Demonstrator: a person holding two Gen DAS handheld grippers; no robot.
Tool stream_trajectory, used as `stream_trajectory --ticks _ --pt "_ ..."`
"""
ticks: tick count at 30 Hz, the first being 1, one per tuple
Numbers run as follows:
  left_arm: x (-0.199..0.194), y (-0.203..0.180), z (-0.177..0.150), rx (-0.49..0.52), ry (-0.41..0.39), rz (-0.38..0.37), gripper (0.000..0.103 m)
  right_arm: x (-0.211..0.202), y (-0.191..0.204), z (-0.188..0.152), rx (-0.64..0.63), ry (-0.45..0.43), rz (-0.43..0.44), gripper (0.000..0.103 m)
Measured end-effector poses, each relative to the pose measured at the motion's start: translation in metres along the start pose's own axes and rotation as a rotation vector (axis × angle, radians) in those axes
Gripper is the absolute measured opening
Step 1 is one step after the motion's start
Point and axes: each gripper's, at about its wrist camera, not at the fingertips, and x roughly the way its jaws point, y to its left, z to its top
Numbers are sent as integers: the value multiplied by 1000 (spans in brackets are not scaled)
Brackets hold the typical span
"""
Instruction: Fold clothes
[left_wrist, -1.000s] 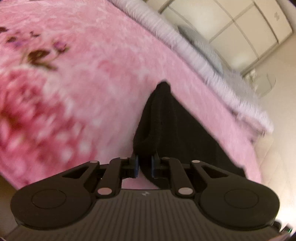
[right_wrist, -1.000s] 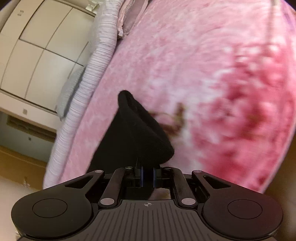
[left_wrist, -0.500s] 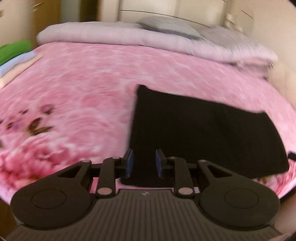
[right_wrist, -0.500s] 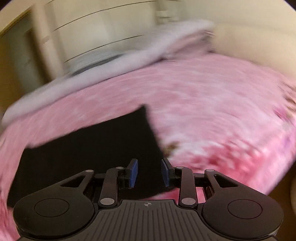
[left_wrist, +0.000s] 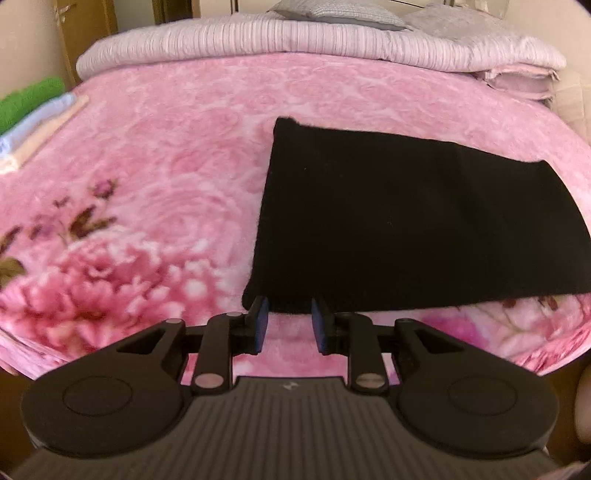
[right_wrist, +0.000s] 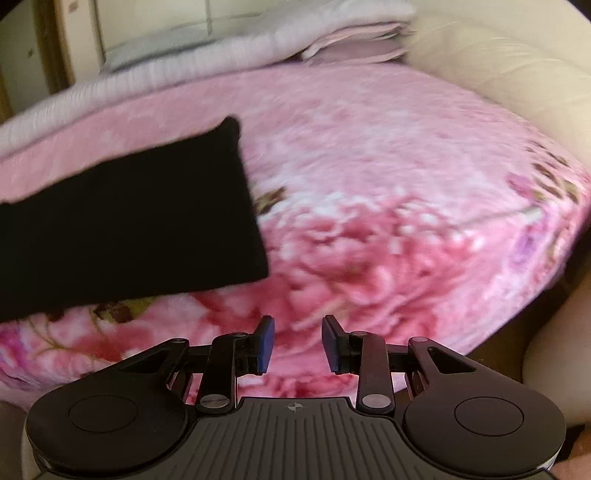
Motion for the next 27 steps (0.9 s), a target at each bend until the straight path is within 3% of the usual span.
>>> stream_trajectory --ticks 5,11,27 --pt "-34 -21 4 53 -66 -35 32 -31 31 13 -50 -67 70 32" --pt "-62 -40 -1 88 -88 -46 32 -55 74 13 -112 -92 145 33" --pt "-107 -42 -16 88 -166 -51 35 -100 90 3 -127 -154 155 33"
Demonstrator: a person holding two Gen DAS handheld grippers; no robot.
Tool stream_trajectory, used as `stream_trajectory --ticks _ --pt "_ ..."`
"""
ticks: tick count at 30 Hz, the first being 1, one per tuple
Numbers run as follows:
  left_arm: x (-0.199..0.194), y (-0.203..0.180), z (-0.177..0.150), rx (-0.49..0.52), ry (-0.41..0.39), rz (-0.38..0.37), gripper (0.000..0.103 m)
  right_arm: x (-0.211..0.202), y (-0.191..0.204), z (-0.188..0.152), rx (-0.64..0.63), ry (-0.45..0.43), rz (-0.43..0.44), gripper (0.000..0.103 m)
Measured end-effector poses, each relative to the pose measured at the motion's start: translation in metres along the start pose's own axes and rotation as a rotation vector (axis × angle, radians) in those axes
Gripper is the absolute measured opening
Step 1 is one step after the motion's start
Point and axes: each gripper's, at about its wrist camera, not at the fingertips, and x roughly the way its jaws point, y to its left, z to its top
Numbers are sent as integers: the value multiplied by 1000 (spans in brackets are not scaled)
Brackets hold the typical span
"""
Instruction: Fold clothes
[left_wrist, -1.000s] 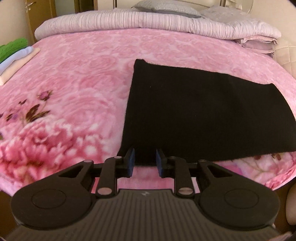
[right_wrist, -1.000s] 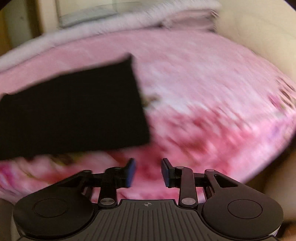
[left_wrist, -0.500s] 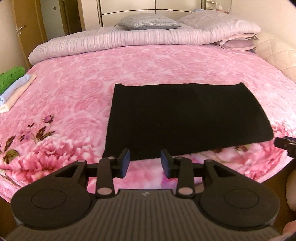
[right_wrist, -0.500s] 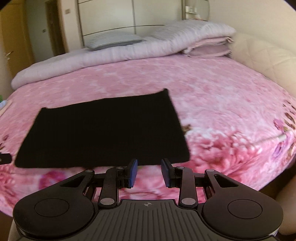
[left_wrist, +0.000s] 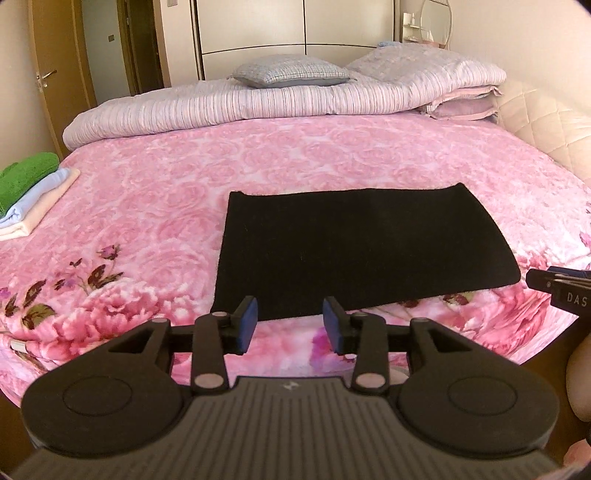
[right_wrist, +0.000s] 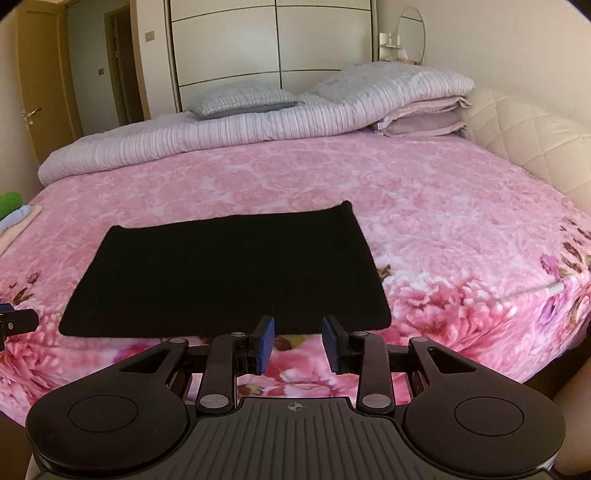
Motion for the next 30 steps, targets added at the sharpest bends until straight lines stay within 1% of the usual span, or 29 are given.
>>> stream_trajectory --ticks 2,6,17,30 --pt "0 1 -1 -4 -1 3 37 0 0 0 -1 7 -10 33" --pt "-1 3 -2 -11 -2 9 38 4 1 0 -6 33 -30 33" --pt "25 17 -4 -40 55 39 38 35 12 5 -32 102 -25 34" --pt "57 12 1 -10 114 52 38 68 0 9 -5 159 -41 35"
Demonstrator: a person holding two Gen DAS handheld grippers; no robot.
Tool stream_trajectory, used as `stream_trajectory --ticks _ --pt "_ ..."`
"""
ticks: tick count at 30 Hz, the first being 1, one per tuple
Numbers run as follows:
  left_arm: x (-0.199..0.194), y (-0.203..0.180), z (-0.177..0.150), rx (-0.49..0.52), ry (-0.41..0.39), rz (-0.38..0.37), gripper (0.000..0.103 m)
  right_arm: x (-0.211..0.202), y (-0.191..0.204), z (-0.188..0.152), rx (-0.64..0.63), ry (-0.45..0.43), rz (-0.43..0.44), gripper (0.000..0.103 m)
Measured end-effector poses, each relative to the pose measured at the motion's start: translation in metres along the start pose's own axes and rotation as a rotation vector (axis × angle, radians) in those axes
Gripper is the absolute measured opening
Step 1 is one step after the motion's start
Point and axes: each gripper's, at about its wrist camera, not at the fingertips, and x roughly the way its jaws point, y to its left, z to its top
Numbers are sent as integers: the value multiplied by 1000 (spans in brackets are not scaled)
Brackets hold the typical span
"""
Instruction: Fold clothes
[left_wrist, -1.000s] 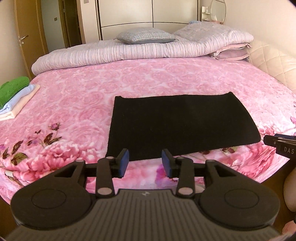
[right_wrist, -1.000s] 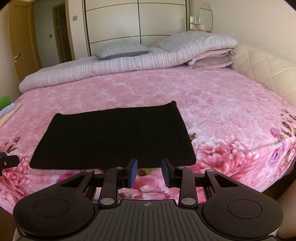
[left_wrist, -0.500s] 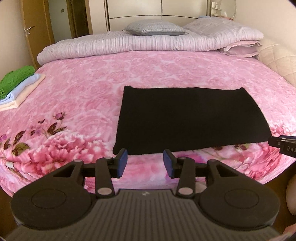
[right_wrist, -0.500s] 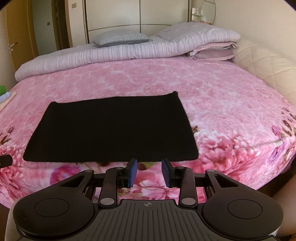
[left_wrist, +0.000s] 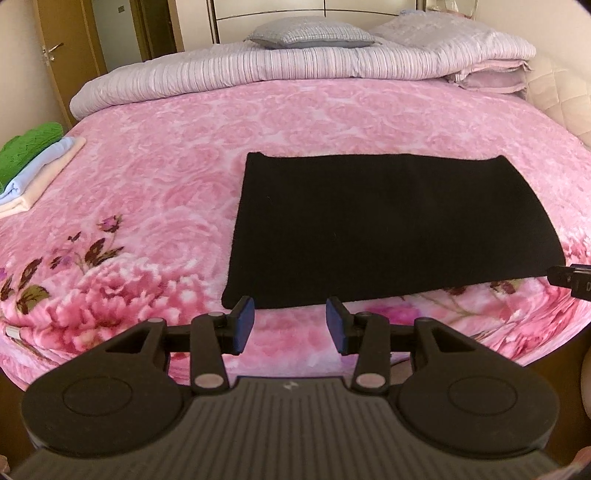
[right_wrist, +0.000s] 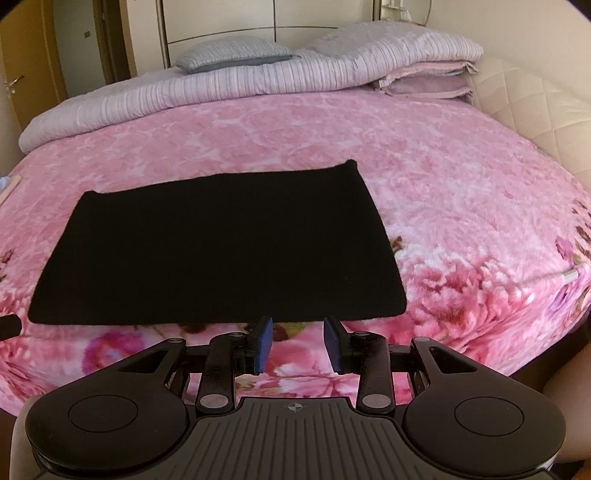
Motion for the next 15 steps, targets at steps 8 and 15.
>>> stream_trajectory --ticks 8,15 --pt "15 -6 5 17 26 -12 38 15 -7 4 15 26 -7 35" --pt "26 -4 5 18 26 -60 38 26 -13 5 49 43 10 36"
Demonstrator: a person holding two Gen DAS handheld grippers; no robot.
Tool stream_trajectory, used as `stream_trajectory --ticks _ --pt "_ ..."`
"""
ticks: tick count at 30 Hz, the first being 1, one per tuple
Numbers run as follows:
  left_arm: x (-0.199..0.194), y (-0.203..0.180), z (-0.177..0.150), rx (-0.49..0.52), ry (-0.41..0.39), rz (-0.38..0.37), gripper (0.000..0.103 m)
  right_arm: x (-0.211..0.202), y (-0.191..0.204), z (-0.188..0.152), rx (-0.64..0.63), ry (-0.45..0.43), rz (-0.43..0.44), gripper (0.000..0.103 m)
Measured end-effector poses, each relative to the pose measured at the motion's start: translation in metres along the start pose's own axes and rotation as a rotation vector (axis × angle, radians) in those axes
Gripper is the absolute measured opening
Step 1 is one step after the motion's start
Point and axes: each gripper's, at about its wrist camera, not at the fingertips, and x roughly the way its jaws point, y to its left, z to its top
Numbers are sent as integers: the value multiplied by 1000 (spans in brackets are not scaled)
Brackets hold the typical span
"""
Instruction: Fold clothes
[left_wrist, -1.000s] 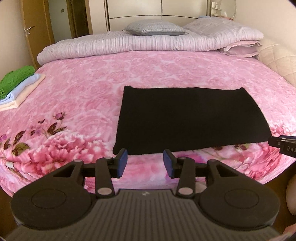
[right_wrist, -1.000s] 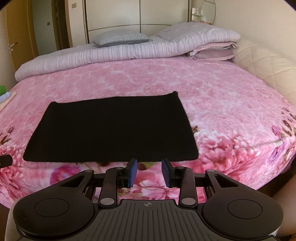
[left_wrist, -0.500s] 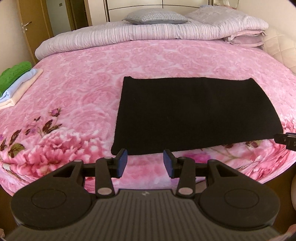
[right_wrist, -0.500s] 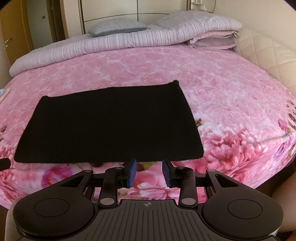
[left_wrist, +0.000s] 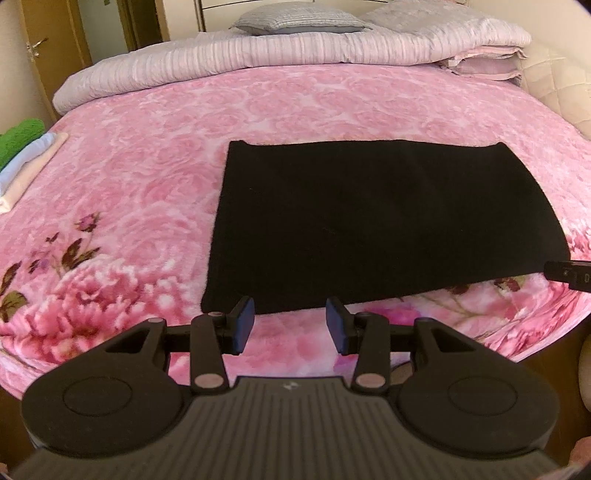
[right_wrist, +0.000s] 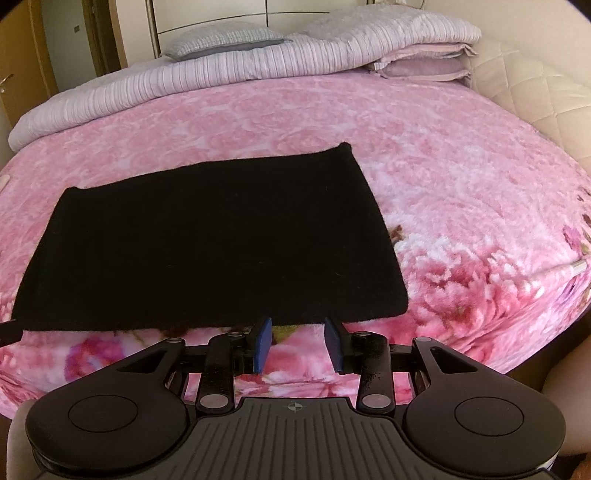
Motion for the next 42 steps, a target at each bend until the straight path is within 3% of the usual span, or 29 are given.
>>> stream_trajectory --ticks 3,7,10,11,14,17,25,30,36,42 --pt "1 2 0 1 -26 -65 37 7 -21 -3 127 6 95 36" --pt "4 -4 3 13 -70 -177 37 23 -68 -20 452 47 294 36" --pt "13 -14 7 49 -86 -241 25 33 -100 -36 703 44 438 36" --pt "17 -18 9 57 -82 -255 19 36 -107 -41 773 39 468 36" --pt "29 -29 14 71 -83 -281 16 43 -125 -51 933 18 529 36" --pt "37 -37 17 81 -90 -318 14 51 -138 -57 1035 12 536 36" --pt "57 -53 24 108 -105 -389 13 63 -154 -61 1114 -18 504 36" --pt "83 -67 21 153 -42 -376 14 68 -154 -57 1126 -39 507 36" --pt "73 -53 32 84 -106 -416 14 70 -156 -58 1156 -70 506 36" --pt "95 -60 42 96 -69 -384 14 67 -151 -52 1101 -109 474 38"
